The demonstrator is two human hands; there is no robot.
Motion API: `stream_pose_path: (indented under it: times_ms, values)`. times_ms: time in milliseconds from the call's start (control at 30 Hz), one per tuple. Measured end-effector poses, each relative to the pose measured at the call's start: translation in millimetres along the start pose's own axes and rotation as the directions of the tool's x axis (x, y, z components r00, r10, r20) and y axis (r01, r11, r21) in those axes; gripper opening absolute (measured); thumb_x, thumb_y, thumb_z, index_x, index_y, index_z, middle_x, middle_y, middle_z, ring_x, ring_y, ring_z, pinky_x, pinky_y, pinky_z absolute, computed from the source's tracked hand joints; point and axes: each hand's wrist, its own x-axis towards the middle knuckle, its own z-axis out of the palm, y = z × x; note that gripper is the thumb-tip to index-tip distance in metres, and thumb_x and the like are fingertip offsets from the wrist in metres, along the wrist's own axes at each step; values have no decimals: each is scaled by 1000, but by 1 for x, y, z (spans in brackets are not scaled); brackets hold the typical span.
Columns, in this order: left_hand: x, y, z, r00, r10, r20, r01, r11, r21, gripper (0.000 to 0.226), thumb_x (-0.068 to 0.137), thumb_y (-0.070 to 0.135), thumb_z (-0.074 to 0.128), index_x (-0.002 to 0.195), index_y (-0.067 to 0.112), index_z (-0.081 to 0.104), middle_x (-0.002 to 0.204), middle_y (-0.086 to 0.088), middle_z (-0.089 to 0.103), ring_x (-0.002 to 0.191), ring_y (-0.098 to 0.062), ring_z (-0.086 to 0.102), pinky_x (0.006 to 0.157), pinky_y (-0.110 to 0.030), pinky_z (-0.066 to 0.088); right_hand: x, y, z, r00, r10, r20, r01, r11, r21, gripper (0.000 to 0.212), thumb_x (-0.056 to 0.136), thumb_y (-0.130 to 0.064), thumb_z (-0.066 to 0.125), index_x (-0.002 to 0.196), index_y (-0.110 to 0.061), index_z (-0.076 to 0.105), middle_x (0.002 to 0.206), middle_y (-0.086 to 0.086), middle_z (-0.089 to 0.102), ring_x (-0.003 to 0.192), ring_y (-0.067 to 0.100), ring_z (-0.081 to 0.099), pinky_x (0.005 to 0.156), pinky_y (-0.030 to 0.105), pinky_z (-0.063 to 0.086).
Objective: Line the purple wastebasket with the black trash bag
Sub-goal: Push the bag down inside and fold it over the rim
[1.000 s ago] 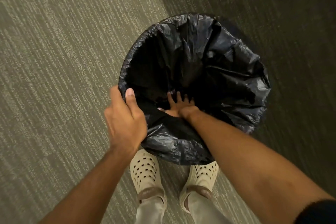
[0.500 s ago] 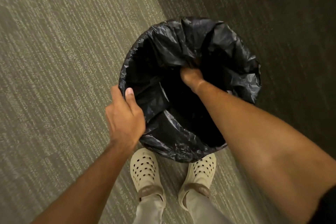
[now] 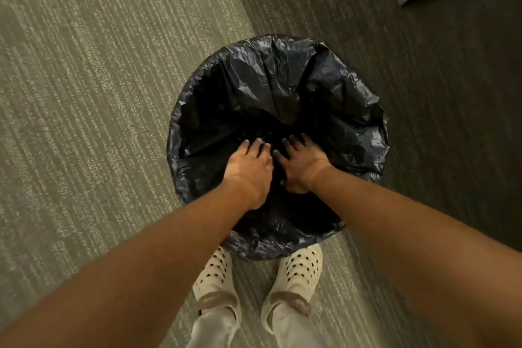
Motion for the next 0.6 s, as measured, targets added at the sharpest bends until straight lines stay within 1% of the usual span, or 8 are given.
stream_pose_path:
  times_ms: [67,133,233,300,367,433,500,600]
  values:
    - [13,-11,17,977,-92,194,75,993,92,68,97,36,31,155,9,10,164,-16,2,150,-34,0,120,-49,-3,1,10,8,994,37,104,-25,992,-121,85,91,-66,31,155,-19,2,163,15,1,150,33,-3,119,50,-7]
    - [11,-22,26,949,-141,284,116,988,103,67,97,45,28,154,11,19,162,-17,13,149,-34,10,120,-49,-2,-1,13,6,983,40,178,-16,990,-138,86,89,-69,29,155,-17,10,162,14,9,150,33,2,119,51,-6]
    - [9,-26,20,989,-40,140,37,999,25,68,94,48,32,150,10,31,156,-16,30,144,-32,25,120,-45,9,-1,16,-16,995,-55,82,35,973,227,64,89,-47,48,145,-17,41,152,13,39,139,33,36,115,42,27]
    - [12,-21,11,1000,9,27,-9,1000,2,71,93,49,33,153,11,24,159,-14,24,147,-30,20,121,-44,8,1,22,-39,996,-32,-79,74,788,611,49,90,-26,51,138,-17,51,144,14,50,130,31,48,106,33,40]
    - [15,-16,9,988,-1,153,-1,1000,11,75,93,54,32,155,16,15,163,-11,11,150,-31,9,120,-45,4,5,31,-60,989,95,-113,49,513,857,44,93,-18,47,137,-12,52,144,13,50,129,29,48,101,26,40]
    - [16,-15,16,940,-47,337,44,999,15,72,92,55,33,154,19,22,163,-11,14,149,-32,10,119,-48,6,13,37,-71,978,199,-58,-6,310,951,39,95,-20,46,132,-11,55,137,13,55,123,29,52,89,25,40]
    - [14,-17,19,930,-34,366,51,998,-38,68,91,55,34,150,19,33,158,-12,27,145,-32,25,118,-49,12,18,39,-73,983,176,-52,-4,305,952,40,94,-20,46,132,-12,54,137,13,55,121,29,52,92,26,40]
    - [12,-18,4,999,-1,53,6,995,-95,59,88,47,45,136,13,48,142,-12,46,130,-31,43,109,-43,31,17,37,-66,976,179,-122,23,474,880,47,93,-15,45,140,-11,47,145,15,47,132,31,44,106,28,36]
